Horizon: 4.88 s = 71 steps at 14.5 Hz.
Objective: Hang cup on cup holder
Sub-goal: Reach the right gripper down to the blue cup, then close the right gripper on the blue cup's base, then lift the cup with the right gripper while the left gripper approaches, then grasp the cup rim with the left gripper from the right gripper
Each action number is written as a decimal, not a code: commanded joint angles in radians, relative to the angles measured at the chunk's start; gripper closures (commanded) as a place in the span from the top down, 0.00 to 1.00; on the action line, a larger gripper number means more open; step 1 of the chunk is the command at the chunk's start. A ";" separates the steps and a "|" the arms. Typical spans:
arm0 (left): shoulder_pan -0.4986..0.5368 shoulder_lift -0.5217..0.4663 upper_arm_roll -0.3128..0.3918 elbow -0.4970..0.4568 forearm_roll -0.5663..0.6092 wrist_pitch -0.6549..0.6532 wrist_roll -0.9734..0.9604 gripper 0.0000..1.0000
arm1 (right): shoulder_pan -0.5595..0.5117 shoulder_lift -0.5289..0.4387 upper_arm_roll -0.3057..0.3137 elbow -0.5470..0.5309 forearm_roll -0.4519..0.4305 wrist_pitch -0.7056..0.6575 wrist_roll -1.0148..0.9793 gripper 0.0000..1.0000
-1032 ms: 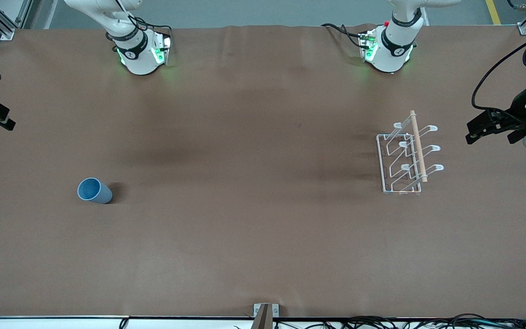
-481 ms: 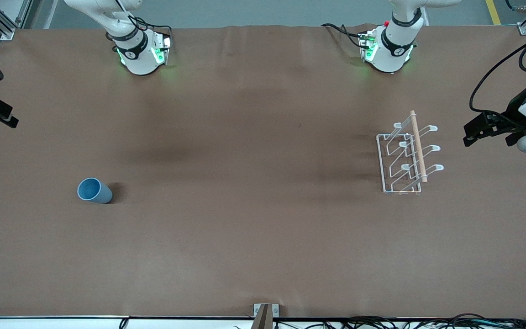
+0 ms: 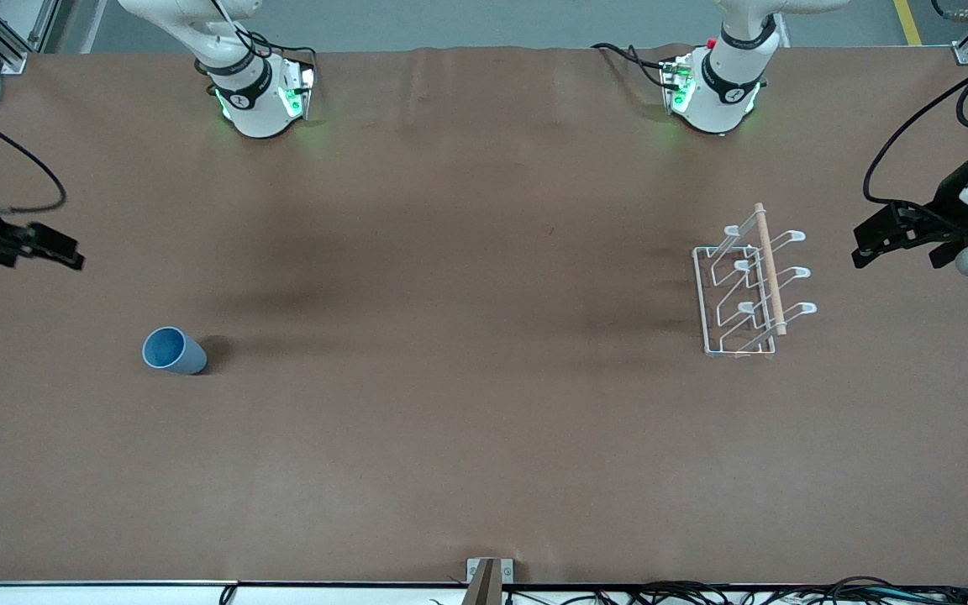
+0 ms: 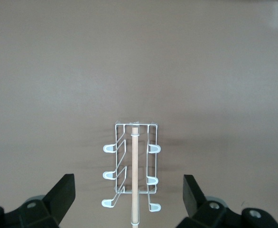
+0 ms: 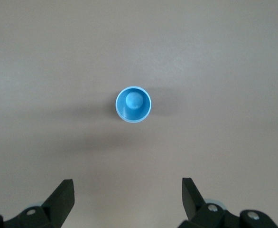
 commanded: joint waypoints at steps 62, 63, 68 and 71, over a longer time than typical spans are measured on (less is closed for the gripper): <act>-0.059 0.107 -0.553 0.064 -0.208 -0.157 0.281 1.00 | 0.109 0.341 0.564 0.043 1.236 0.112 0.146 0.01; -0.070 0.136 -0.556 0.073 -0.208 -0.122 0.281 1.00 | 0.112 0.341 0.564 0.034 1.236 0.112 0.146 0.01; -0.120 0.242 -0.562 0.076 -0.202 0.067 0.292 1.00 | 0.116 0.340 0.565 0.028 1.236 0.112 0.146 0.02; -0.142 0.279 -0.562 0.092 -0.202 0.107 0.359 1.00 | 0.119 0.338 0.565 0.022 1.236 0.108 0.146 0.02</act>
